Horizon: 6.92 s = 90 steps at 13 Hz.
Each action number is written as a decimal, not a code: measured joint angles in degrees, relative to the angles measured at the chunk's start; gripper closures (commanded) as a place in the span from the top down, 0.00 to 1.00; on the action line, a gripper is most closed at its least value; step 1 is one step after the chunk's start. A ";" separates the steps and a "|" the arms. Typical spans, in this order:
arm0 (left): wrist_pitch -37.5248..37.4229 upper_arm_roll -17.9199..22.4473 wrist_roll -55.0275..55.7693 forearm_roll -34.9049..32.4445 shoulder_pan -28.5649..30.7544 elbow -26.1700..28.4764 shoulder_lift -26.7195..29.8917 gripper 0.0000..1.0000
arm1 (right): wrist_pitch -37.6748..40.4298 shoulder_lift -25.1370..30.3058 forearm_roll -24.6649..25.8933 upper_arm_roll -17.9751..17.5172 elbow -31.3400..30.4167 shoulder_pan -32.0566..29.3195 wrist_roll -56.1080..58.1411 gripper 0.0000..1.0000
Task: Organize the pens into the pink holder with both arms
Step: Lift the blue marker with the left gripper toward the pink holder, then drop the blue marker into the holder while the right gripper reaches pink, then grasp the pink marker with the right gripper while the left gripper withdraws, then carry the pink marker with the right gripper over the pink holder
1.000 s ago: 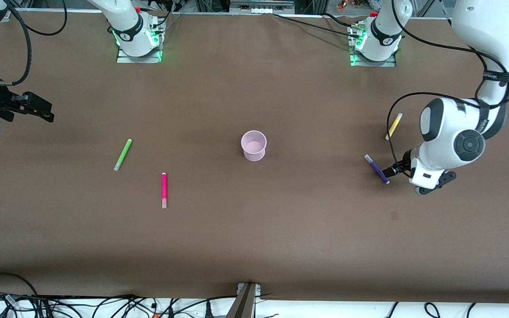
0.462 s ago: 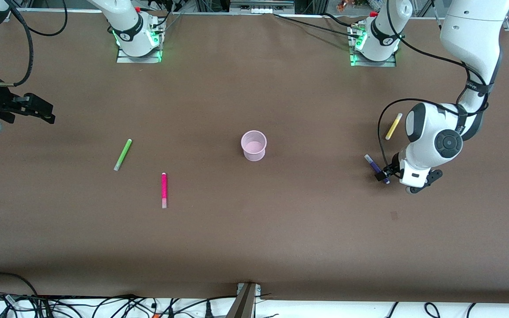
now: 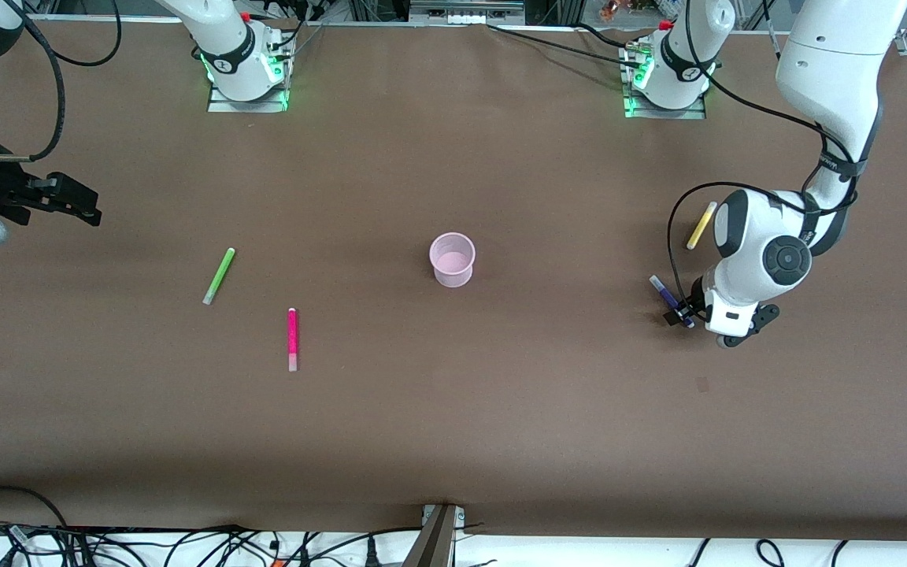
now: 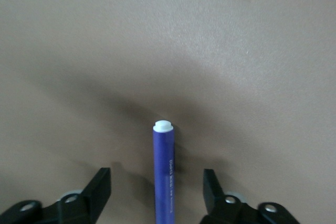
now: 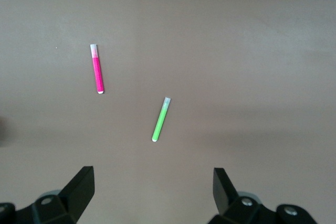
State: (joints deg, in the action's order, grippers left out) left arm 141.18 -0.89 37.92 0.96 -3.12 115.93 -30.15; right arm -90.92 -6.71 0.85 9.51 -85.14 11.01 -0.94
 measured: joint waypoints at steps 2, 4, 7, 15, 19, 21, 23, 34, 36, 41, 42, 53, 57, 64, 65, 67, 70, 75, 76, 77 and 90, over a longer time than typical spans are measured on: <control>0.38 0.00 0.24 0.00 -0.28 -0.02 -0.47 0.52 | 0.00 0.00 0.00 0.00 0.01 0.03 0.00 1.00; 0.43 0.00 0.25 0.00 -0.30 -0.04 -0.60 0.31 | 0.01 0.00 -0.02 -0.03 0.02 0.26 0.00 1.00; 0.46 0.00 0.25 0.00 -0.33 -0.10 -0.65 0.00 | 0.04 0.00 -0.02 -0.13 0.09 1.48 -0.07 1.00; -7.02 -2.20 4.06 0.04 -0.52 -4.49 5.81 0.00 | 0.11 -0.01 -0.02 -0.23 0.15 2.29 -0.06 1.00; -16.73 -12.01 28.12 -0.09 -1.10 -11.33 12.68 0.00 | 0.02 -0.01 -0.79 -0.24 0.19 2.69 -0.06 1.00; -17.02 -16.33 41.41 -3.42 -2.83 -13.28 13.18 0.00 | 0.00 -0.01 -0.89 -0.24 0.21 2.70 -0.07 1.00; -17.03 -17.45 56.16 -10.90 -8.16 -13.91 13.00 0.00 | 0.00 -0.01 -0.90 -0.25 0.22 2.74 -0.06 1.00; -34.31 -17.02 106.32 -47.75 -32.96 -26.65 -0.41 0.00 | 0.20 -2.77 -0.88 0.06 0.04 3.34 -0.05 1.00; -38.79 -16.92 110.33 -49.79 -35.30 -29.84 -3.53 0.00 | 0.20 -3.61 -0.87 0.28 0.03 3.29 -0.05 1.00; -41.61 -7.37 114.96 -50.20 -45.42 -35.30 -7.72 0.00 | 0.28 -5.26 -0.86 0.31 -0.03 3.28 -0.02 1.00; -41.68 -4.45 115.23 -50.21 -48.16 -36.23 -8.76 0.00 | 0.27 -5.44 -0.86 0.31 -0.03 3.27 -0.01 1.00; -42.38 -0.59 116.91 -50.21 -55.66 -38.25 -14.70 0.50 | -17.29 -18.99 -4.03 -0.41 -6.38 6.18 -0.11 1.00; -42.47 -0.42 116.85 -50.22 -55.74 -38.58 -14.69 1.00 | -30.46 -26.36 -4.72 -0.58 -9.55 9.29 -1.95 0.99; -42.38 0.10 101.64 -44.50 -49.12 -41.71 -8.74 1.00 | -45.96 -30.27 -12.08 -0.95 -18.92 11.39 -4.28 0.86; -41.43 0.06 96.06 -40.79 -46.51 -41.97 -6.18 1.00 | -46.57 -30.27 -12.09 -0.95 -19.75 11.40 -4.34 0.80; -40.70 0.02 84.70 -33.81 -41.53 -42.16 -0.97 1.00 | -46.95 -30.26 -12.14 -0.95 -20.11 11.40 -4.36 0.73; -40.63 0.04 66.03 -23.12 -33.40 -42.22 5.40 1.00 | -47.11 -30.16 -12.26 -1.12 -20.10 11.44 -4.44 0.71; -42.38 -0.01 29.26 -7.33 -18.99 -41.57 11.96 1.00 | -47.40 -29.89 -14.37 -1.57 -20.10 11.58 -4.49 0.41; -43.28 -0.02 23.37 -5.58 -16.92 -41.23 12.46 1.00 | -47.40 -29.81 -14.38 -1.62 -20.10 11.58 -4.49 0.33; -44.42 -0.06 17.08 -3.85 -14.75 -41.04 12.74 1.00 | -47.40 -29.72 -14.43 -1.63 -20.10 11.58 -4.49 0.24; -48.61 -0.16 -34.23 0.19 0.42 -28.21 19.03 1.00 | -24.02 -26.78 -23.33 -2.48 -9.69 11.74 -10.05 0.00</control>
State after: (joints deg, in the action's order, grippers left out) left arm 92.57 -1.05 3.69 1.15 -2.71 87.72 -11.11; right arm -114.94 -33.49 -22.47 7.03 -94.83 22.75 -10.99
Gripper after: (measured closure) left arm 0.000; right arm 0.828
